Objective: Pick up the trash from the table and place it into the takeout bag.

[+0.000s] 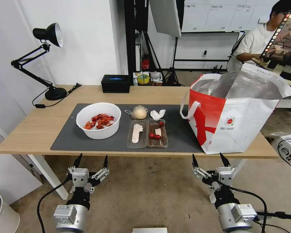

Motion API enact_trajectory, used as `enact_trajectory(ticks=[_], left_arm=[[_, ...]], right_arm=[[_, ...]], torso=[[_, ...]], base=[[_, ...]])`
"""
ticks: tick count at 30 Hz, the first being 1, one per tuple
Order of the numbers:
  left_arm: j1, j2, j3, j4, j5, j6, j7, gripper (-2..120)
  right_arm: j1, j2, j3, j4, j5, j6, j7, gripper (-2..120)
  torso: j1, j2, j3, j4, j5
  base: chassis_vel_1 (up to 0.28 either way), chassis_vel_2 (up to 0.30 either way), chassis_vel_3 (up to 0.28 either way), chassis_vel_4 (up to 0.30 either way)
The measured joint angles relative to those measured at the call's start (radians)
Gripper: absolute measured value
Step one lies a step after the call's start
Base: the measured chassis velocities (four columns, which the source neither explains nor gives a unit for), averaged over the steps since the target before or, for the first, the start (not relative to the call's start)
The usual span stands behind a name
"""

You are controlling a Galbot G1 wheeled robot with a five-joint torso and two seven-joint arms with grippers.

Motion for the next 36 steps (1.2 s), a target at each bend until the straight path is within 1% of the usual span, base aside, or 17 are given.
enact_trajectory(ticks=[13, 17, 19, 20, 21, 23, 24, 26, 28, 29, 36], left_arm=[[0.0, 0.0, 0.0, 0.0, 0.0, 0.0, 0.0, 100], [-0.002, 0.001, 0.0, 0.0, -0.009, 0.0, 0.0, 100], [-0.012, 0.005, -0.005, -0.002, -0.04, 0.005, -0.001, 100], [-0.032, 0.014, -0.015, -0.01, -0.098, 0.012, -0.003, 100], [-0.032, 0.014, -0.015, -0.01, -0.098, 0.012, -0.003, 100], [-0.06, 0.027, -0.028, -0.019, -0.179, 0.024, -0.006, 100], [-0.06, 0.027, -0.028, -0.019, -0.179, 0.024, -0.006, 100], [-0.092, 0.041, -0.044, -0.03, -0.277, 0.038, -0.011, 100], [-0.095, 0.042, -0.045, -0.031, -0.284, 0.039, -0.011, 100], [-0.107, 0.044, -0.052, -0.031, -0.328, 0.032, -0.011, 100], [-0.105, 0.037, -0.049, -0.025, -0.335, 0.023, -0.002, 100]], right_arm=[[0.0, -0.001, 0.0, 0.0, 0.001, -0.002, 0.0, 100], [0.011, -0.017, 0.013, 0.003, 0.019, -0.035, -0.01, 100], [0.024, -0.036, 0.032, 0.01, 0.041, -0.076, -0.022, 100], [0.047, -0.066, 0.06, 0.022, 0.077, -0.14, -0.043, 100], [0.047, -0.066, 0.06, 0.022, 0.077, -0.14, -0.043, 100], [0.074, -0.102, 0.094, 0.036, 0.119, -0.218, -0.067, 100], [0.074, -0.102, 0.094, 0.036, 0.119, -0.218, -0.067, 100], [0.105, -0.143, 0.132, 0.052, 0.167, -0.305, -0.095, 100], [0.106, -0.145, 0.133, 0.052, 0.169, -0.307, -0.096, 100], [0.117, -0.152, 0.132, 0.052, 0.177, -0.321, -0.102, 100], [0.119, -0.153, 0.129, 0.053, 0.178, -0.322, -0.103, 100]], torso=[[0.0, 0.0, 0.0, 0.0, 0.0], [0.0, 0.0, 0.0, -0.0001, 0.0003], [0.0, 0.0, 0.0, -0.0001, 0.0], [0.0, 0.0, 0.0, -0.0001, 0.0001], [0.0, 0.0, 0.0, -0.0001, 0.0001], [0.0, 0.0, 0.0, -0.0001, 0.0001], [0.0, 0.0, 0.0, -0.0001, 0.0001], [0.0, 0.0, 0.0, 0.0, -0.0001], [0.0, 0.0, 0.0, 0.0, -0.0002], [0.0, 0.0, 0.0, 0.0, 0.0001], [0.0, 0.0, 0.0, 0.0, 0.0]], base=[[0.0, 0.0, 0.0, 0.0], [0.0, 0.0, 0.0, 0.0], [0.0, 0.0, 0.0, 0.0], [0.0, 0.0, 0.0, 0.0], [0.0, 0.0, 0.0, 0.0], [0.0, 0.0, 0.0, 0.0], [0.0, 0.0, 0.0, 0.0], [0.0, 0.0, 0.0, 0.0], [0.0, 0.0, 0.0, 0.0], [0.0, 0.0, 0.0, 0.0], [0.0, 0.0, 0.0, 0.0]])
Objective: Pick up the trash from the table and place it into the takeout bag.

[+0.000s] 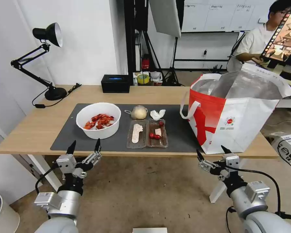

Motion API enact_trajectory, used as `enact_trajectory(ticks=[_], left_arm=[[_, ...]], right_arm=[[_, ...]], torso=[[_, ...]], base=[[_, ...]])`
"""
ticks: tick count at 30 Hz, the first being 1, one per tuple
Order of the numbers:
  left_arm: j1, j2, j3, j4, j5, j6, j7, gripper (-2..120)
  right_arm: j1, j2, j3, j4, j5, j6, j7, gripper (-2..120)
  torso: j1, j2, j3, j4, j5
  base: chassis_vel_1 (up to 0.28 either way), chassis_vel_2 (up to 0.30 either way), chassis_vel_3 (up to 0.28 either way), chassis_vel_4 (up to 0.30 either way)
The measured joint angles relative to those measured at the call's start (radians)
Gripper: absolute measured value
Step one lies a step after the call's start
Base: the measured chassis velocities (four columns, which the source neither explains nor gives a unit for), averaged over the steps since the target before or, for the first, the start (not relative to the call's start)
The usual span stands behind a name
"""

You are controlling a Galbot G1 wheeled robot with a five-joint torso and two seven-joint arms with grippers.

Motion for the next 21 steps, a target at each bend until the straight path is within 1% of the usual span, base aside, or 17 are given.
enact_trajectory(ticks=[10, 15, 19, 21], left_arm=[[0.002, -0.01, -0.003, 0.003, 0.006, -0.001, 0.004, 100], [0.0, -0.007, 0.0, 0.002, -0.004, 0.018, 0.001, 100], [-0.02, 0.004, 0.008, 0.01, -0.024, 0.045, -0.022, 100], [-0.036, 0.013, 0.015, 0.013, -0.071, 0.067, -0.041, 100]], right_arm=[[0.001, 0.001, -0.007, 0.002, 0.0, 0.003, 0.0, 100], [0.004, 0.003, -0.018, 0.002, -0.003, 0.004, 0.0, 100], [0.008, 0.004, -0.029, -0.005, -0.01, 0.004, 0.002, 100], [0.013, 0.003, -0.033, -0.01, -0.016, 0.004, 0.002, 100]], torso=[[0.0, 0.0, 0.0, 0.0, 0.0], [0.0, 0.0, 0.0, 0.0001, 0.0], [0.0, 0.0, 0.0, 0.0, 0.0], [0.0, 0.0, 0.0, 0.0, -0.0001]], base=[[0.0, 0.0, 0.0, 0.0], [0.0, 0.0, 0.0, 0.0], [0.0, 0.0, 0.0, 0.0], [0.0, 0.0, 0.0, 0.0]])
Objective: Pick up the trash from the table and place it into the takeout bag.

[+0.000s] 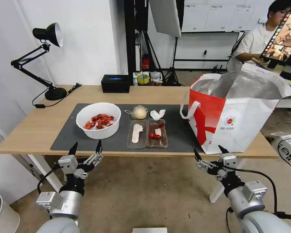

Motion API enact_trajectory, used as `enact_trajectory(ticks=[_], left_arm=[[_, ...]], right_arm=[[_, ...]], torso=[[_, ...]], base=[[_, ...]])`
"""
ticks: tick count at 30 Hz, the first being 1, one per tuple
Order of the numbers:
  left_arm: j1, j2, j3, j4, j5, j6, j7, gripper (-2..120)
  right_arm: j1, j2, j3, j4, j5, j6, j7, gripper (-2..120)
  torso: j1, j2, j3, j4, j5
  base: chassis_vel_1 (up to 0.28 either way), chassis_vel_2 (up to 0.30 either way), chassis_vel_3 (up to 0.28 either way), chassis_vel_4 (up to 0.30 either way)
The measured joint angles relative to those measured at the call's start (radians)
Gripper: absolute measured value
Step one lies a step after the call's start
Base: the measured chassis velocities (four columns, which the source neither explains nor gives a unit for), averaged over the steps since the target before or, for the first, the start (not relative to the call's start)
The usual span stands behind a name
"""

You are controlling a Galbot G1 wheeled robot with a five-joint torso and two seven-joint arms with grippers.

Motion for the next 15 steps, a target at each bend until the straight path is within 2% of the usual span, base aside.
enact_trajectory(ticks=[1, 4, 8, 11, 12, 15], left_arm=[[0.0, 0.0, 0.0, 0.0, 0.0, 0.0, 0.0, 100], [-0.016, 0.015, 0.025, -0.013, -0.12, 0.054, -0.052, 100], [-0.025, 0.021, 0.048, -0.021, -0.178, 0.07, -0.09, 100], [-0.054, 0.043, 0.118, -0.04, -0.342, 0.106, -0.195, 100], [-0.054, 0.043, 0.118, -0.04, -0.342, 0.106, -0.195, 100], [-0.082, 0.068, 0.166, -0.048, -0.458, 0.123, -0.266, 100]], right_arm=[[0.0, 0.0, 0.0, 0.0, 0.0, 0.0, 0.0, 100], [0.004, 0.0, -0.002, -0.002, -0.006, 0.001, 0.0, 100], [0.005, 0.0, -0.002, -0.003, -0.006, 0.002, 0.001, 100], [0.011, -0.001, -0.001, -0.006, -0.006, 0.005, 0.014, 100], [0.011, -0.001, -0.001, -0.006, -0.006, 0.005, 0.014, 100], [0.013, -0.004, 0.001, -0.007, -0.006, 0.005, 0.016, 100]], torso=[[0.0, 0.0, 0.0, 0.0, 0.0], [0.0, 0.0, 0.0, 0.0, 0.0], [0.0, 0.0, 0.0, 0.0, 0.0], [0.0, 0.0, 0.0, 0.0, 0.0], [0.0, 0.0, 0.0, 0.0, 0.0], [0.0, 0.0, 0.0, 0.0, 0.0001]], base=[[0.0, 0.0, 0.0, 0.0], [0.0, 0.0, 0.0, 0.0], [0.0, 0.0, 0.0, 0.0], [0.0, 0.0, 0.0, 0.0], [0.0, 0.0, 0.0, 0.0], [0.0, 0.0, 0.0, 0.0]])
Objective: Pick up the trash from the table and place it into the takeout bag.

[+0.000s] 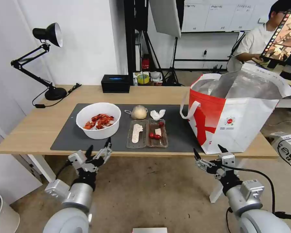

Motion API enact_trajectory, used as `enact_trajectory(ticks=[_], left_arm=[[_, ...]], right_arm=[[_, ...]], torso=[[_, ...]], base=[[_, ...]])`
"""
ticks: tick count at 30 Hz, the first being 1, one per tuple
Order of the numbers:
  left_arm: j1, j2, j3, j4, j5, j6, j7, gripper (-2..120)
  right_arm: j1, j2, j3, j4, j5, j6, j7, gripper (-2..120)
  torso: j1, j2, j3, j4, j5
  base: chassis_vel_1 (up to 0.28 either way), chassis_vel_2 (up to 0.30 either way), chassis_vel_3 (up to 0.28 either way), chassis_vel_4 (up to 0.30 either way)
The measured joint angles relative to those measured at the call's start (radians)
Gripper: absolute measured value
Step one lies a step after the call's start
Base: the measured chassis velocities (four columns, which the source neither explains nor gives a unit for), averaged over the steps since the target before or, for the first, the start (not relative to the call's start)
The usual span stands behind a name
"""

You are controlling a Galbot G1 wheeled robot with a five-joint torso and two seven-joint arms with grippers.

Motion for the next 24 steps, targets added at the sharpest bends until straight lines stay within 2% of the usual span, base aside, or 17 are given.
enact_trajectory(ticks=[3, 4, 5, 6, 8, 11, 15, 17, 23, 24], left_arm=[[-0.018, 0.007, 0.015, -0.002, -0.059, 0.004, -0.031, 100], [-0.04, 0.012, 0.029, -0.008, -0.153, 0.009, -0.074, 100], [-0.04, 0.012, 0.029, -0.008, -0.153, 0.009, -0.074, 100], [-0.062, 0.017, 0.042, -0.018, -0.252, 0.011, -0.118, 100], [-0.089, 0.026, 0.073, -0.028, -0.371, 0.011, -0.173, 100], [-0.105, 0.031, 0.101, -0.032, -0.431, 0.009, -0.184, 100], [-0.118, 0.034, 0.132, -0.031, -0.462, 0.009, -0.174, 100], [-0.138, 0.032, 0.159, -0.001, -0.475, 0.008, -0.151, 100], [-0.159, 0.029, 0.196, 0.036, -0.48, 0.008, -0.148, 100], [-0.186, 0.018, 0.228, 0.084, -0.466, 0.006, -0.159, 100]], right_arm=[[0.0, -0.002, 0.002, 0.0, 0.0, 0.0, 0.0, 100], [-0.003, -0.004, 0.006, 0.0, 0.0, 0.0, 0.001, 100], [-0.003, -0.004, 0.006, 0.0, 0.0, 0.0, 0.001, 100], [-0.008, -0.005, 0.007, 0.0, 0.0, 0.0, 0.002, 100], [-0.013, -0.002, 0.007, 0.0, 0.0, 0.003, 0.009, 100], [-0.014, 0.001, 0.005, -0.001, 0.0, 0.005, 0.013, 100], [-0.017, 0.004, 0.003, -0.003, -0.003, 0.006, 0.016, 100], [-0.018, 0.008, 0.002, -0.006, -0.005, 0.01, 0.021, 100], [-0.018, 0.013, 0.001, -0.014, -0.008, 0.015, 0.024, 100], [-0.019, 0.024, 0.001, -0.024, -0.013, 0.02, 0.024, 100]], torso=[[0.0, 0.0, 0.0, -0.0001, 0.0], [0.0, 0.0, 0.0, 0.0, -0.0002], [0.0, 0.0, 0.0, 0.0, -0.0002], [0.0, 0.0, 0.0, -0.0001, 0.0], [0.0, 0.0, 0.0, -0.0001, -0.0001], [0.0, 0.0, 0.0, 0.0, 0.0], [0.0, 0.0, 0.0, 0.0, 0.0], [0.0, 0.0, 0.0, 0.0, -0.0001], [0.0, 0.0, 0.0, 0.0, 0.0], [0.0, 0.0, 0.0, 0.0, 0.0]], base=[[0.0, 0.0, 0.0, 0.0], [0.0, 0.0, 0.0, 0.0], [0.0, 0.0, 0.0, 0.0], [0.0, 0.0, 0.0, 0.0], [0.0, 0.0, 0.0, 0.0], [0.0, 0.0, 0.0, 0.0], [0.0, 0.0, 0.0, 0.0], [0.0, 0.0, 0.0, 0.0], [0.0, 0.0, 0.0, 0.0], [0.0, 0.0, 0.0, 0.0]])
